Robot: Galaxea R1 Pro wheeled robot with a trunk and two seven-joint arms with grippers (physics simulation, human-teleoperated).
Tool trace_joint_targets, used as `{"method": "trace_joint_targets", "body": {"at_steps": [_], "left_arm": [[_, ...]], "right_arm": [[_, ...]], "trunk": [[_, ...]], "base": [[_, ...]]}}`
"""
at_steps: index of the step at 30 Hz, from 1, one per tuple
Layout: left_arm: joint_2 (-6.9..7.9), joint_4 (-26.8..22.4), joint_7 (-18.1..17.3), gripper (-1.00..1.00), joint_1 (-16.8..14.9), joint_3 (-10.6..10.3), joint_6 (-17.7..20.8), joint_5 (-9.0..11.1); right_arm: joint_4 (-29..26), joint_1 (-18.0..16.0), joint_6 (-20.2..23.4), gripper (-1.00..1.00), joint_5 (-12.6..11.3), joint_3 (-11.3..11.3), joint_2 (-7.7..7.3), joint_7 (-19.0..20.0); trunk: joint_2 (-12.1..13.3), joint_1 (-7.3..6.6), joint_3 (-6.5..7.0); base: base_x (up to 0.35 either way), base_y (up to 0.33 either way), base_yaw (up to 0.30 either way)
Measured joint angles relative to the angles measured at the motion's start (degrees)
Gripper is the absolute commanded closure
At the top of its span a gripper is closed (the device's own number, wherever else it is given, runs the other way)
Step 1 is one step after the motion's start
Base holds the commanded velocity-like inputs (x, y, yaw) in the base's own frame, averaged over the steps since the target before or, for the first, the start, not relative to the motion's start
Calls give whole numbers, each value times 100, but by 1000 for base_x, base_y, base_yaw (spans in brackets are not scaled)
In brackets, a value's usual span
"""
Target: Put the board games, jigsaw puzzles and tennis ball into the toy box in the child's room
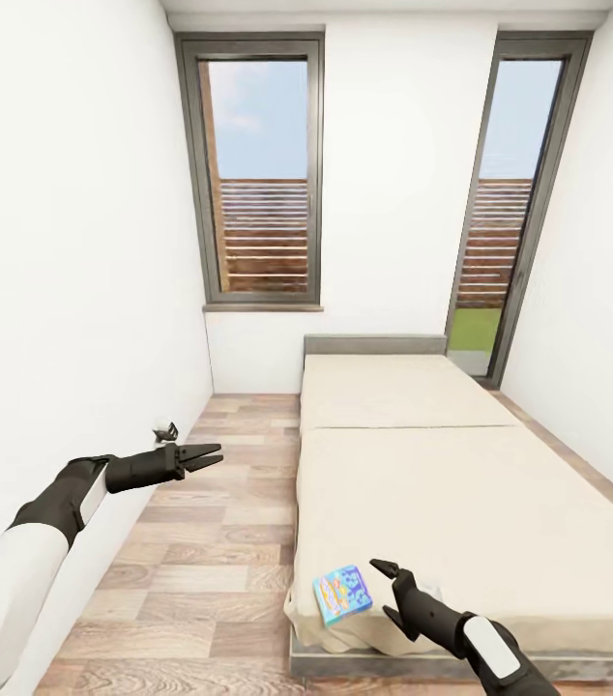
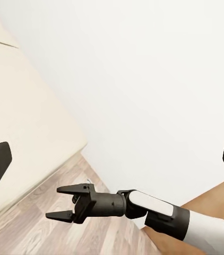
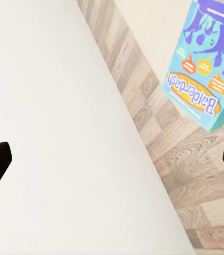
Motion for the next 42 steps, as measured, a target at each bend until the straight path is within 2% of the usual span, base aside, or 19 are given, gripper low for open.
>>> {"method": "trace_joint_targets", "body": {"at_steps": [29,42], "left_arm": [[3,0,-9,-100,0,18,0,8],[0,0,-9,-100,0,11,0,8]], "right_arm": [[9,-4,14,-100,3,4,195,7],[10,-5,386,-100,-17,6,203,51]], "trunk": [[-1164,637,-521],[-1685,923,-754]], "base": [[0,0,0],[0,0,0]]}}
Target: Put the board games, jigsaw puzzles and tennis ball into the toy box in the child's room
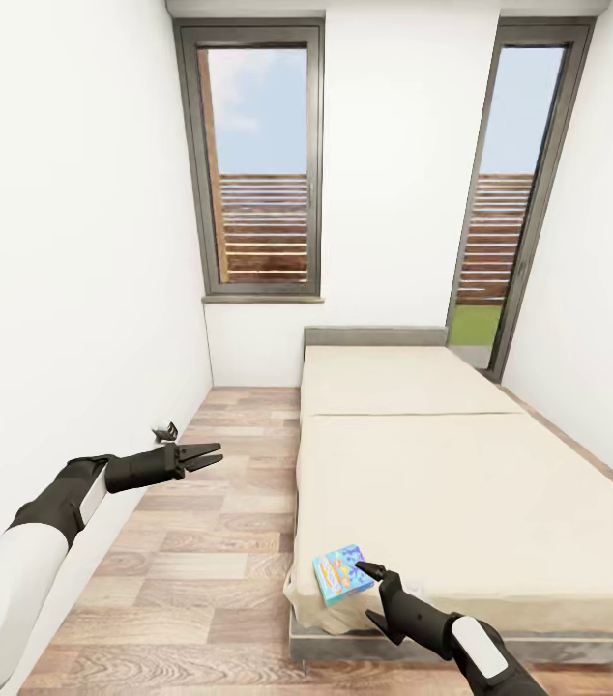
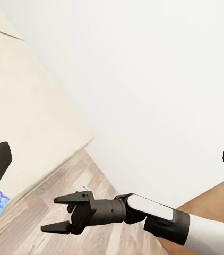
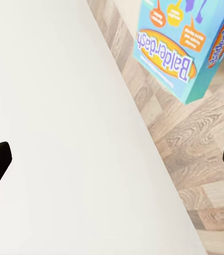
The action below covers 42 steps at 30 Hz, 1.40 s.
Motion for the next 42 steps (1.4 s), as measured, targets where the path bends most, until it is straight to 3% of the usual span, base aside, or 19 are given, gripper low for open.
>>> {"method": "trace_joint_targets", "body": {"at_steps": [6,11,16,24,34,42], "left_arm": [[0,0,0,-100,0,-2,0,-1],[0,0,-2,-100,0,-2,-1,0],[0,0,-7,-100,0,0,-3,0],[0,0,-9,-100,0,6,-1,0],[0,-2,-17,-100,0,7,0,11],[7,-7,-31,-100,0,15,10,24]], "right_arm": [[-1,0,16,-100,-12,-3,-4,359],[-2,0,18,-100,-12,-10,-11,876],[-2,0,10,-100,-17,-27,-15,1103],[-2,0,31,-100,-33,-19,-11,1147],[-1,-5,418,-100,-60,-15,6,1133],[13,-16,541,-100,-83,-38,141,1090]], "trunk": [[-241,132,-108],[-441,242,-198],[-642,352,-287],[-963,527,-431],[-1364,747,-611],[-1685,923,-754]], "base": [[0,0,0],[0,0,0],[0,0,0],[0,0,0],[0,0,0],[0,0,0]]}}
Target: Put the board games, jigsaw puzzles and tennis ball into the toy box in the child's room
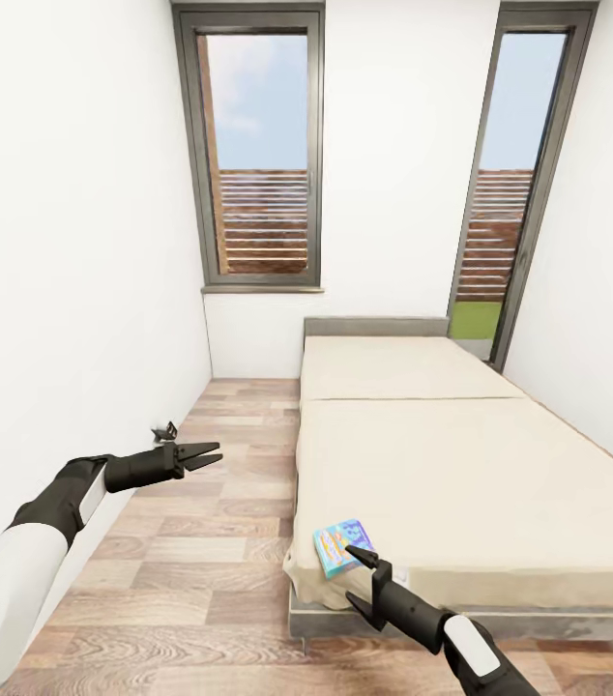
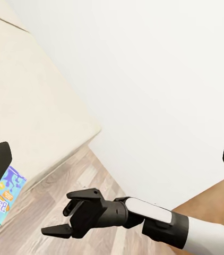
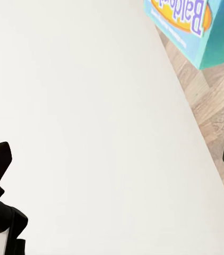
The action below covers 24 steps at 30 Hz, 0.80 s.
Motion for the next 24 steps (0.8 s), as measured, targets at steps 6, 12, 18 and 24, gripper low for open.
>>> {"method": "trace_joint_targets", "body": {"at_steps": [6,12,18,24], "left_arm": [[1,-2,-4,-100,0,1,4,1],[1,-2,-4,-100,0,-4,3,2],[1,-2,-4,-100,0,-7,4,2],[1,-2,-4,-100,0,0,0,3]], "right_arm": [[-6,-1,5,-100,7,1,38,-18],[-24,-11,2,-100,16,14,102,-17],[-40,-18,12,-100,30,21,133,2],[-48,-19,10,-100,39,25,139,43]], "trunk": [[-241,132,-108],[-481,264,-215],[-722,395,-323],[-884,484,-395]], "base": [[0,0,0],[0,0,0],[0,0,0],[0,0,0]]}}
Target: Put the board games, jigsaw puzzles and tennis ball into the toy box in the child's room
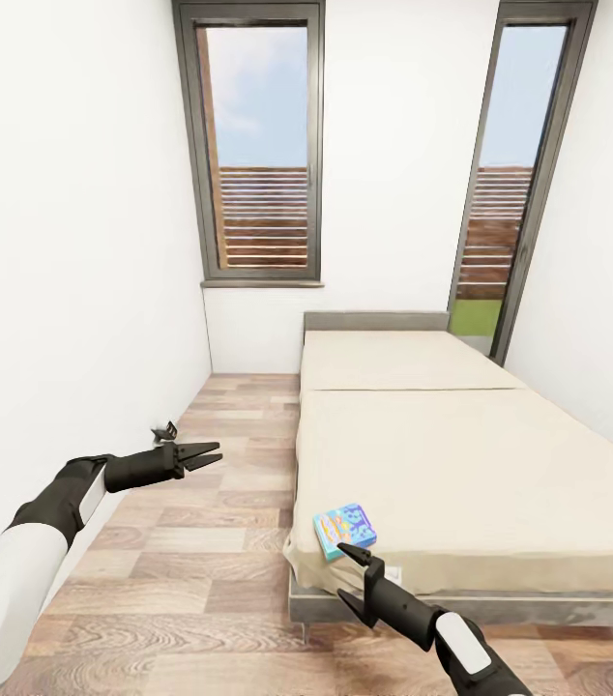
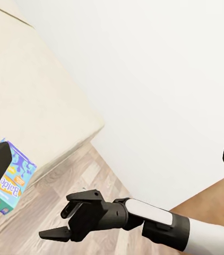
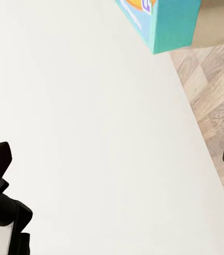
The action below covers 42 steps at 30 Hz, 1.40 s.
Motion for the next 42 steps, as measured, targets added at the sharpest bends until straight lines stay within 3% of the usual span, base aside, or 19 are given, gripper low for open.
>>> {"method": "trace_joint_targets", "body": {"at_steps": [4,25,42], "left_arm": [[0,0,0,-100,0,1,0,5],[-5,0,0,-100,0,-7,8,8],[0,0,-18,-100,0,-16,5,6]], "right_arm": [[-1,0,-12,-100,7,3,1,10],[-2,0,-35,-100,23,5,1,24],[-1,0,-35,-100,20,5,1,33]], "trunk": [[0,0,0],[-841,461,-377],[-843,459,-377]], "base": [[0,0,0],[0,0,0],[48,12,0]]}}
